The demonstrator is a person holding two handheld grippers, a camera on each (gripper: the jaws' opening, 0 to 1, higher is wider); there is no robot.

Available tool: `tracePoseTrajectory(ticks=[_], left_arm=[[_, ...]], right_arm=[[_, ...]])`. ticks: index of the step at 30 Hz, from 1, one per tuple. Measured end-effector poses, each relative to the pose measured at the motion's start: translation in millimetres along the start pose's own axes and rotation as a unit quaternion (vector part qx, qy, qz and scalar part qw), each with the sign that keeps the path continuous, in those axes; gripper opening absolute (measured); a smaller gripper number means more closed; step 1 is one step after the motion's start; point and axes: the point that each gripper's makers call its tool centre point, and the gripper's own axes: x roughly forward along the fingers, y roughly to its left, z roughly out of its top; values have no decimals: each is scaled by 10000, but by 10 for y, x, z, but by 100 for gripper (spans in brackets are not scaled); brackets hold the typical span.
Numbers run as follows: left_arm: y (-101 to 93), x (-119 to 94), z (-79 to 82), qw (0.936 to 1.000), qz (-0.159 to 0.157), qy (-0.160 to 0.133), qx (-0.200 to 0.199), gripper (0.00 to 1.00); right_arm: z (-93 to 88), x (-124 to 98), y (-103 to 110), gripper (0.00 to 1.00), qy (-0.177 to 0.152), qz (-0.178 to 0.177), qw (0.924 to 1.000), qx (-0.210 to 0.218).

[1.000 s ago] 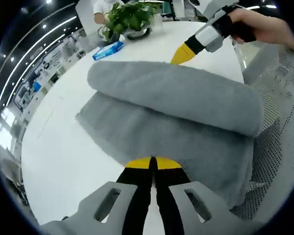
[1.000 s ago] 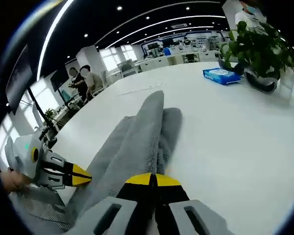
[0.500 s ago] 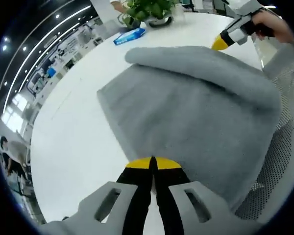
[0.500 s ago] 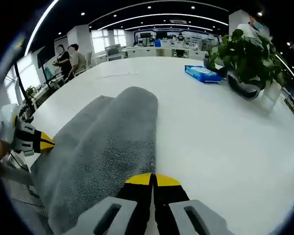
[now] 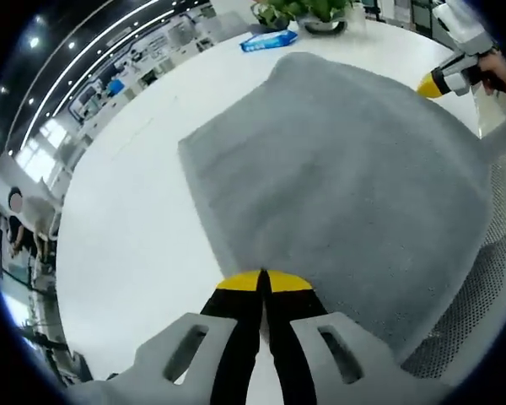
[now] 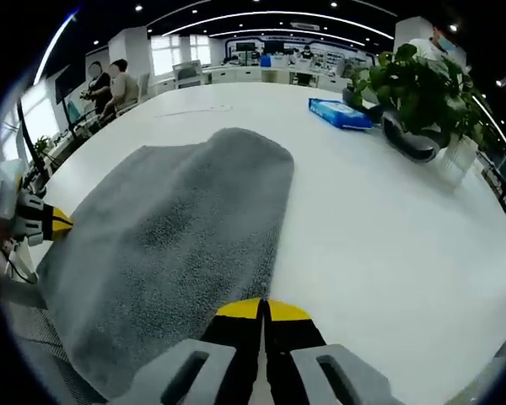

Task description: Open the folded towel by lifting each exposed corner and separating the folded layers until the towel lies flat within the target outline without major curled edges

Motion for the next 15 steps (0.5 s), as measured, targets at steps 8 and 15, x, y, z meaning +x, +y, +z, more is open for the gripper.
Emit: tracePoseTrajectory(ticks=[8,15], left_arm=[[7,-22,-34,9996,-63,7,-263,0],[7,-34,-26,9974,-233,-160,-669,1]], right_arm=[[-83,-30,-11,0,197,-37,9998,-6],[-57,-29,-24,0,78,-49,9999,-54]])
